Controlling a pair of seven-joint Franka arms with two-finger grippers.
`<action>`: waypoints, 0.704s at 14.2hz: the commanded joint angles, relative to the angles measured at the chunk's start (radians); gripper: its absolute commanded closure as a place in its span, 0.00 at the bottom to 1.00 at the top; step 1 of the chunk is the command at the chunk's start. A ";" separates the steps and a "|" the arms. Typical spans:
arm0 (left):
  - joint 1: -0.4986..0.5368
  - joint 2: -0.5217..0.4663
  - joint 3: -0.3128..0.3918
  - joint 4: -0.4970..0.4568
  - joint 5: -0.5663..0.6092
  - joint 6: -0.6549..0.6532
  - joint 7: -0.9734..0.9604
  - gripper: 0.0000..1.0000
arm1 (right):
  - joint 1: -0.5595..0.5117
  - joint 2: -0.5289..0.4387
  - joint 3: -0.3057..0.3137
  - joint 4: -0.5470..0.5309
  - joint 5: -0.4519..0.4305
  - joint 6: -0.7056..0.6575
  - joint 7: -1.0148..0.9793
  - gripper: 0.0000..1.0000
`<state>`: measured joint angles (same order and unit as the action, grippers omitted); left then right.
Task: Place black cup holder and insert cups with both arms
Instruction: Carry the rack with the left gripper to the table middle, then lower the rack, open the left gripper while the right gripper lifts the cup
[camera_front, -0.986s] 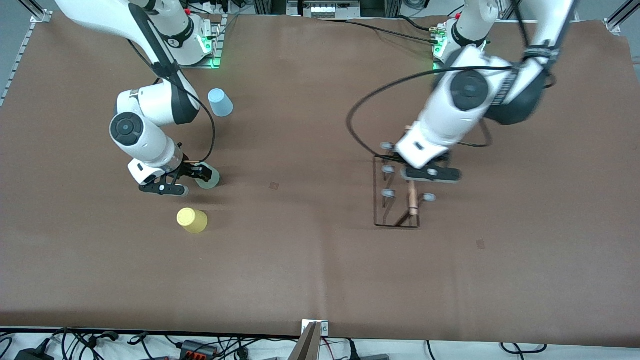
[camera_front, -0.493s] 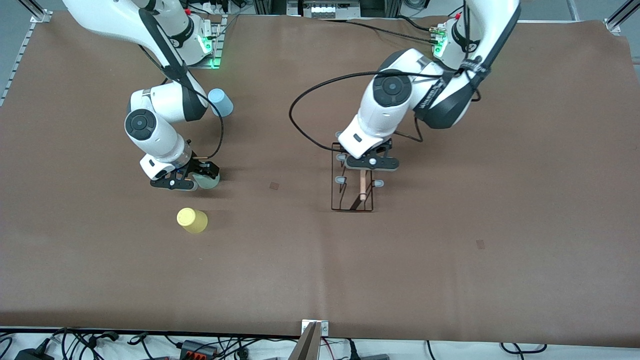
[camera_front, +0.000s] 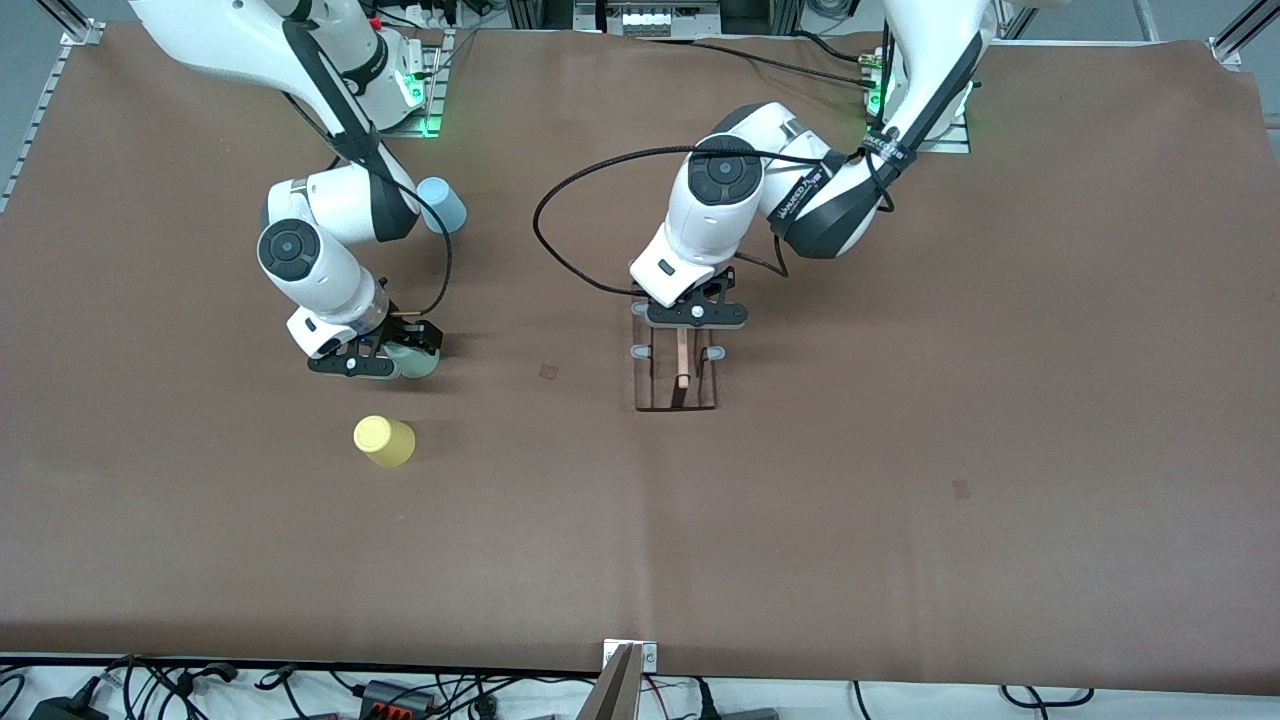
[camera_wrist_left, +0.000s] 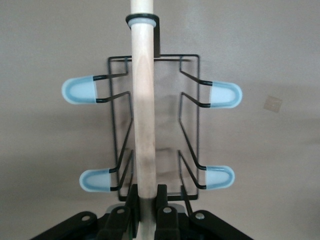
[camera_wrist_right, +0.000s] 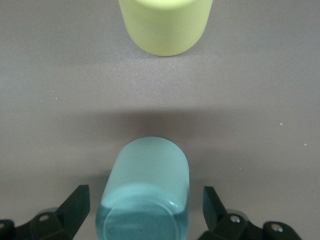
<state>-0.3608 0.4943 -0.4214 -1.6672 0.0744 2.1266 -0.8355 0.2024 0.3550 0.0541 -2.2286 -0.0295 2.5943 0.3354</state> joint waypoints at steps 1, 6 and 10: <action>-0.013 0.013 0.003 0.035 0.013 -0.007 -0.048 0.98 | 0.002 0.018 0.001 -0.019 -0.006 0.064 0.010 0.00; -0.020 0.023 0.003 0.037 0.015 -0.007 -0.051 0.97 | 0.003 0.018 0.003 -0.019 -0.006 0.066 0.008 0.09; -0.020 0.023 0.001 0.037 0.016 -0.007 -0.050 0.97 | 0.003 -0.014 0.003 -0.019 -0.006 0.024 -0.001 0.86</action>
<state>-0.3709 0.5110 -0.4209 -1.6639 0.0744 2.1286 -0.8698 0.2025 0.3775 0.0542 -2.2311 -0.0302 2.6386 0.3353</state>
